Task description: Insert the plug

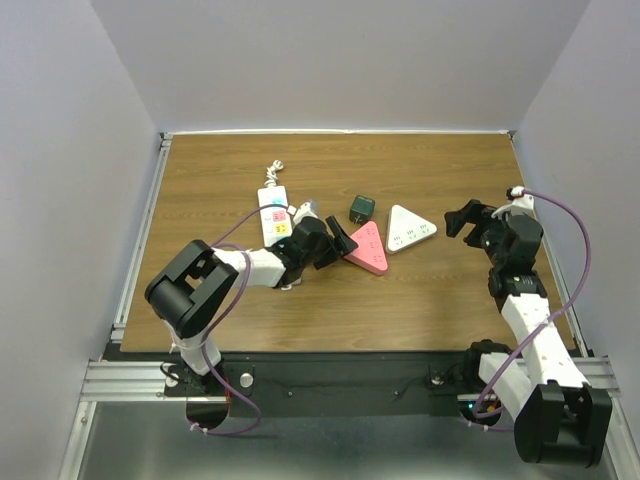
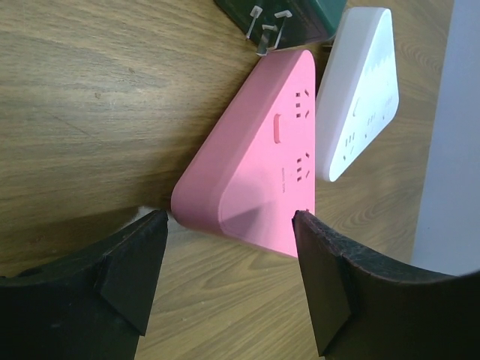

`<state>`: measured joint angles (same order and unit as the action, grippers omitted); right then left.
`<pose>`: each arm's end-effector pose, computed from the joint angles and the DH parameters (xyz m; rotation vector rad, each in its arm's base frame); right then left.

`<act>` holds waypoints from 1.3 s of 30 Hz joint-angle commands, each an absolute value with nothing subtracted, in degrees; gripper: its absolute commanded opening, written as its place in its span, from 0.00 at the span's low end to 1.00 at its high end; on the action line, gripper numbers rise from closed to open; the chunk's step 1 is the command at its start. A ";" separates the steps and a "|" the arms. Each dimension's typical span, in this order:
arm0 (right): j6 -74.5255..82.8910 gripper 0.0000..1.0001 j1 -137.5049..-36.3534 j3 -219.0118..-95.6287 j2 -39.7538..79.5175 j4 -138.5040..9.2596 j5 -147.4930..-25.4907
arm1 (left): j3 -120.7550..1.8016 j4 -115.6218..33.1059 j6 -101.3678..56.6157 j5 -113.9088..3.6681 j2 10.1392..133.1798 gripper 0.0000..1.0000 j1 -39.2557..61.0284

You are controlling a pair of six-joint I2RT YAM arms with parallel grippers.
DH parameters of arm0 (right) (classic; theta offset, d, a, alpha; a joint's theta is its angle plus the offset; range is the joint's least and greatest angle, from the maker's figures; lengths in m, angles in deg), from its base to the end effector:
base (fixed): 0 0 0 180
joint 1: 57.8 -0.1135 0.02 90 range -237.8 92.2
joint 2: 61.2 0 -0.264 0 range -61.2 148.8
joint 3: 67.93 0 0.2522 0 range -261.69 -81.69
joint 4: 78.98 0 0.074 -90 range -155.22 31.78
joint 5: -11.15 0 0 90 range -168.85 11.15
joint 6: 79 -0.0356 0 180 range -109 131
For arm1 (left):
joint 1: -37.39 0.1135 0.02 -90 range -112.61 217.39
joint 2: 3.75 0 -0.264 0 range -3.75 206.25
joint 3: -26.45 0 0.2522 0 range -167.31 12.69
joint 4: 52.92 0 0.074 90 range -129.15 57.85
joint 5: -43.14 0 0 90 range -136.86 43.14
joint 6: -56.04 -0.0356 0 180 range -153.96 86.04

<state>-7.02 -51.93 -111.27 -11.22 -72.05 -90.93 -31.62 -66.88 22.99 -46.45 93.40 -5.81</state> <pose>0.2062 -0.0137 0.2610 0.2270 1.8011 0.3411 0.2538 -0.2379 0.1699 -0.2671 2.1733 -1.0623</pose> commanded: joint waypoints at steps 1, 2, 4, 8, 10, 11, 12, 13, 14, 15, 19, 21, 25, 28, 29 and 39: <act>-7.37 1.00 -52.27 -113.77 -12.33 -73.22 -91.77 | -34.77 -69.74 23.35 -46.60 95.48 0.78 -6.12; -7.37 1.00 -52.27 -113.85 -12.42 -73.22 -91.77 | -34.86 -69.74 23.26 -46.60 95.74 0.78 -6.12; -7.28 1.00 -52.27 -113.85 -12.42 -73.22 -91.86 | -34.77 -69.83 23.61 -46.60 96.18 0.75 -6.12; -7.28 1.00 -52.35 -113.85 -12.24 -73.30 -91.86 | -34.42 -69.83 23.35 -45.46 95.66 0.71 -6.12; -7.20 1.00 -52.35 -113.85 -12.33 -73.30 -92.12 | -34.42 -69.83 23.35 -45.10 95.57 0.66 -6.12; -7.11 1.00 -52.27 -113.77 -12.24 -73.30 -92.21 | -34.42 -70.00 23.26 -45.28 95.74 0.63 -6.03; -6.85 1.00 -52.35 -113.77 -12.24 -73.30 -92.38 | -34.59 -70.26 23.26 -45.63 96.18 0.58 -6.03; -6.76 1.00 -52.27 -113.77 -12.33 -73.30 -92.73 | -34.68 -70.44 23.17 -45.98 96.36 0.55 -6.03; -6.76 1.00 -52.27 -113.77 -12.24 -73.30 -92.91 | -34.68 -70.62 23.00 -46.15 96.53 0.49 -6.03; -6.67 1.00 -52.27 -113.77 -12.24 -73.30 -92.91 | -34.77 -70.79 23.00 -46.59 96.80 0.36 -6.03; -6.58 1.00 -52.27 -113.85 -11.98 -73.30 -94.40 | -33.54 -71.41 23.17 -46.60 95.92 0.08 -5.95; -6.41 1.00 -52.27 -114.20 -11.11 -73.30 -96.68 | -32.58 -71.76 23.00 -46.60 94.70 0.00 -5.77; -6.05 1.00 -52.35 -115.43 -8.30 -73.39 -101.95 | -30.91 -73.51 23.17 -49.22 91.89 0.00 -5.50; -7.45 0.99 -52.61 -117.98 -3.04 -73.39 -111.34 | -28.81 -76.66 25.27 -51.07 88.56 0.00 -5.42; -8.42 0.99 -52.79 -118.33 -1.97 -73.39 -112.85 | -27.31 -78.68 25.98 -51.34 86.45 0.00 -5.33; -20.62 0.98 -61.48 -120.10 1.11 -79.34 -124.02 | -23.97 -84.75 29.67 -53.27 74.75 0.00 -3.66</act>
<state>-13.34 -56.55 -117.00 0.51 -72.40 -117.46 -24.61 -75.47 27.01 -51.24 80.02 -4.48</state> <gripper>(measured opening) 0.983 0.441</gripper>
